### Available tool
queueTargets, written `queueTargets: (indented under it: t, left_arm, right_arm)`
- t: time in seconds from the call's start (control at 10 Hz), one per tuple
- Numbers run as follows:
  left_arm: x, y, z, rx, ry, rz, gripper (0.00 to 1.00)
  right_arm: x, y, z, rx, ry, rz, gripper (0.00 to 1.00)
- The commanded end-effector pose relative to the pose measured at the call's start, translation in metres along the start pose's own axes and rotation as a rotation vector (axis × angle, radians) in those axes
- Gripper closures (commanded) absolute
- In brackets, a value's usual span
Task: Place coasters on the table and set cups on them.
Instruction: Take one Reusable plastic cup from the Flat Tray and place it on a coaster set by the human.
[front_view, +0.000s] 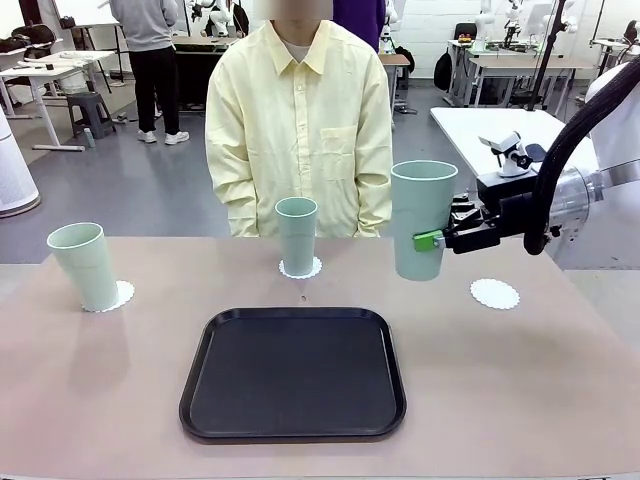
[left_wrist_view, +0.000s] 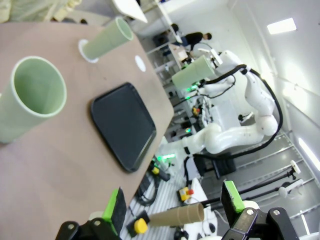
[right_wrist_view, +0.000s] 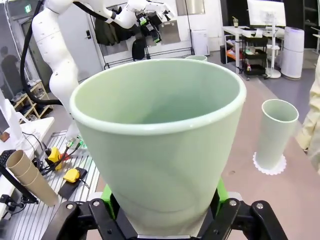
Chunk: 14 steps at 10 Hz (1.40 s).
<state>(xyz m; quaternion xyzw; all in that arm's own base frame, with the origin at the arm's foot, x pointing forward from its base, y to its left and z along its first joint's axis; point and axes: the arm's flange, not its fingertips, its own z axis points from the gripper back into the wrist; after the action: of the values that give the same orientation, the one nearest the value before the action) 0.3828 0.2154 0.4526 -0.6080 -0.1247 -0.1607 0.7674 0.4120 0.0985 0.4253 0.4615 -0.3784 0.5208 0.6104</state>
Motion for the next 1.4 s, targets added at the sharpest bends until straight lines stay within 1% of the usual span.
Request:
queueTargets:
  t: [0.0,0.1,0.2,0.3,0.5,0.6,0.7,0.8,0.9,1.0,1.1,1.3]
  left_arm:
    - [0.0,-0.002,0.002,-0.007,-0.01,-0.007,0.0]
    - [0.0,-0.002,0.002,-0.007,-0.01,-0.007,0.0]
    - [0.0,-0.002,0.002,-0.007,-0.01,-0.007,0.0]
    - [0.0,-0.002,0.002,-0.007,-0.01,-0.007,0.0]
    - [0.0,-0.002,0.002,-0.007,-0.01,-0.007,0.0]
    - [0.0,-0.002,0.002,-0.007,-0.01,-0.007,0.0]
    - [0.0,-0.002,0.002,-0.007,-0.01,-0.007,0.0]
    - [0.0,-0.002,0.002,-0.007,-0.01,-0.007,0.0]
    - [0.0,-0.002,0.002,-0.007,-0.01,-0.007,0.0]
    - [0.0,-0.002,0.002,-0.007,-0.01,-0.007,0.0]
    - [0.0,-0.002,0.002,-0.007,-0.01,-0.007,0.0]
    - [0.0,-0.002,0.002,-0.007,-0.01,-0.007,0.0]
  right_arm:
    - [-0.001,0.0,0.0,0.0,0.0,-0.001,0.17]
    - [-0.004,-0.022,0.017,0.015,-0.006,-0.02,0.17]
    - [-0.009,-0.047,0.046,0.044,-0.068,-0.063,0.17]
    - [-0.015,-0.074,0.08,0.012,-0.107,-0.098,0.17]
    - [-0.031,-0.106,0.147,-0.075,-0.156,-0.122,0.17]
    - [-0.043,-0.114,0.175,-0.108,-0.134,-0.111,0.17]
    - [-0.057,-0.126,0.207,-0.2,-0.12,-0.092,0.17]
    - [-0.068,-0.13,0.23,-0.236,-0.114,-0.031,0.17]
    - [-0.081,-0.134,0.247,-0.264,-0.073,0.046,0.17]
    - [-0.093,-0.136,0.256,-0.262,-0.073,0.087,0.17]
    - [-0.105,-0.138,0.258,-0.224,-0.094,0.12,0.17]
    - [-0.122,-0.142,0.246,-0.16,-0.12,0.128,0.17]
